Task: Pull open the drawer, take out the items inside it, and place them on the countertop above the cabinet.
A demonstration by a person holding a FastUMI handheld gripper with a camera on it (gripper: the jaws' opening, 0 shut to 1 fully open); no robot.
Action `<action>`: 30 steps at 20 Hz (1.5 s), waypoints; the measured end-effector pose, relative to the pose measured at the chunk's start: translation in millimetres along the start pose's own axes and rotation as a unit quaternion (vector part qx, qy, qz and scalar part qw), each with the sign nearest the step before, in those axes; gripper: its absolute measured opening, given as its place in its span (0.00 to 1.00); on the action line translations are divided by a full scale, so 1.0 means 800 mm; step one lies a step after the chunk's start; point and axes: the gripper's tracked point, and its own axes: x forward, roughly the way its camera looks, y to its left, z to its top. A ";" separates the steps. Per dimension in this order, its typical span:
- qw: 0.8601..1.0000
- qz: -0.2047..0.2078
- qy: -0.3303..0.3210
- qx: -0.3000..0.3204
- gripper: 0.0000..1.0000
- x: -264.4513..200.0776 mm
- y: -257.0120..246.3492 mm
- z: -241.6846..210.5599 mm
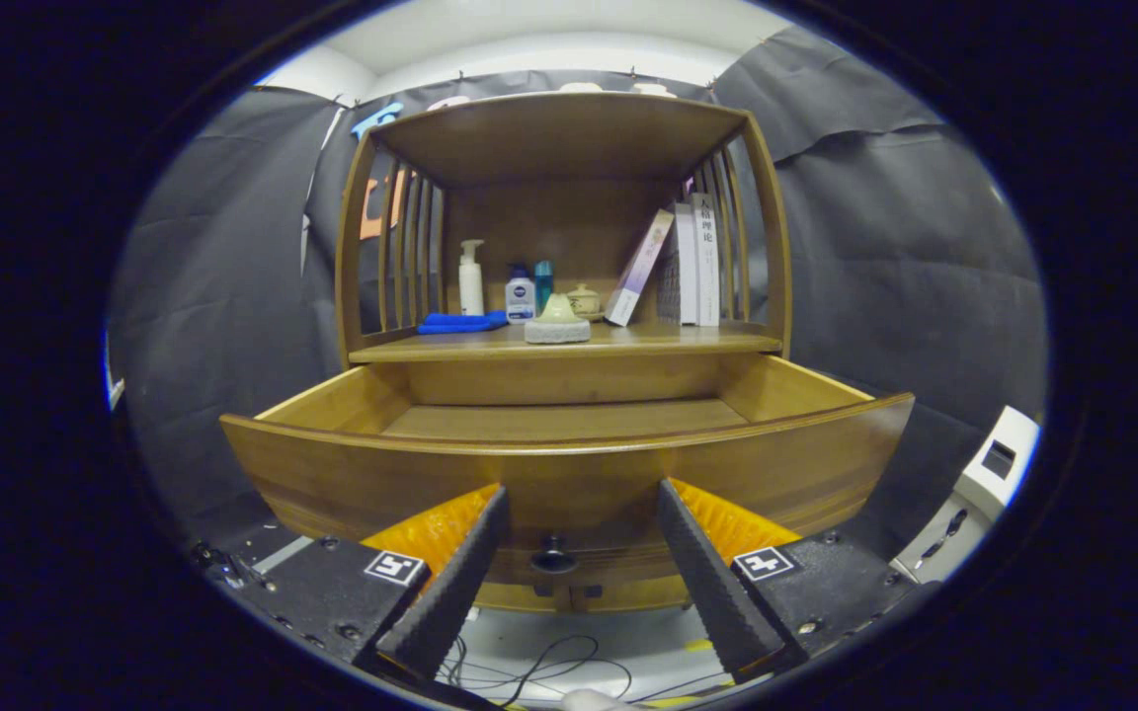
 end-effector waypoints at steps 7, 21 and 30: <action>1.000 -0.005 0.000 -0.002 0.98 0.079 0.005 0.026; 1.000 -0.013 -0.002 -0.007 0.99 0.210 0.012 0.059; 1.000 -0.014 0.012 -0.012 0.99 0.219 0.006 0.059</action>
